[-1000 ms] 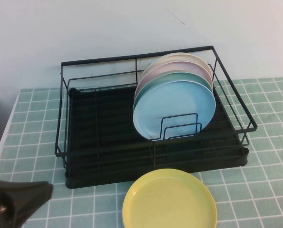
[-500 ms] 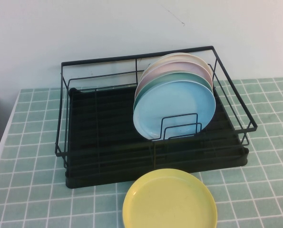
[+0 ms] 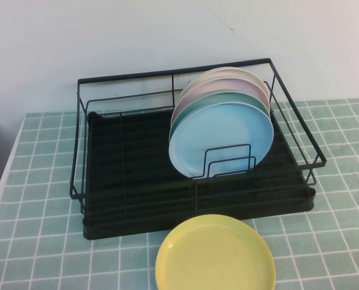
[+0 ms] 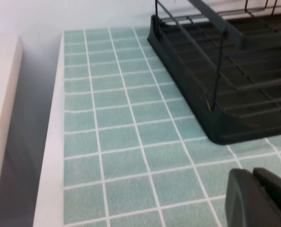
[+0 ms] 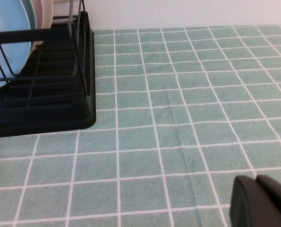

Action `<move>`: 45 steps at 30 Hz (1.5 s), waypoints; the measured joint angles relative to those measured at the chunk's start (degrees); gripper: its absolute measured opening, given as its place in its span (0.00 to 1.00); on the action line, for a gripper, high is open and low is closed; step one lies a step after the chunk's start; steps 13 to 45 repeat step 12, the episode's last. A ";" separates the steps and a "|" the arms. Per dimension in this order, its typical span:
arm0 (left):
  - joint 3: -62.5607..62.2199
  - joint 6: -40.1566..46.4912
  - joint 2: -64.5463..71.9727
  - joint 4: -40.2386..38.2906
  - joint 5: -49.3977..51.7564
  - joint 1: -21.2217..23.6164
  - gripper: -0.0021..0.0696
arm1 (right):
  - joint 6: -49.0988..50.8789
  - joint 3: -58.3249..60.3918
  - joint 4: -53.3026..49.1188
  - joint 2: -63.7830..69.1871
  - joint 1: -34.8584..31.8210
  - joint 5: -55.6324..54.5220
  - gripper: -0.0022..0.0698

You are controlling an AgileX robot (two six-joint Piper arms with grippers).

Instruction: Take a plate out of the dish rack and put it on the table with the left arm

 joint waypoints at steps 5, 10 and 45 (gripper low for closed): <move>0.00 0.00 -0.10 0.00 0.01 0.00 0.03 | 0.00 0.00 0.00 0.00 0.00 0.00 0.03; 0.00 0.42 -0.10 0.00 0.01 0.00 0.03 | 0.00 0.00 0.00 0.00 0.00 0.00 0.03; 0.00 1.49 -0.10 0.00 0.01 0.00 0.03 | 0.00 0.00 0.00 0.00 0.00 0.00 0.03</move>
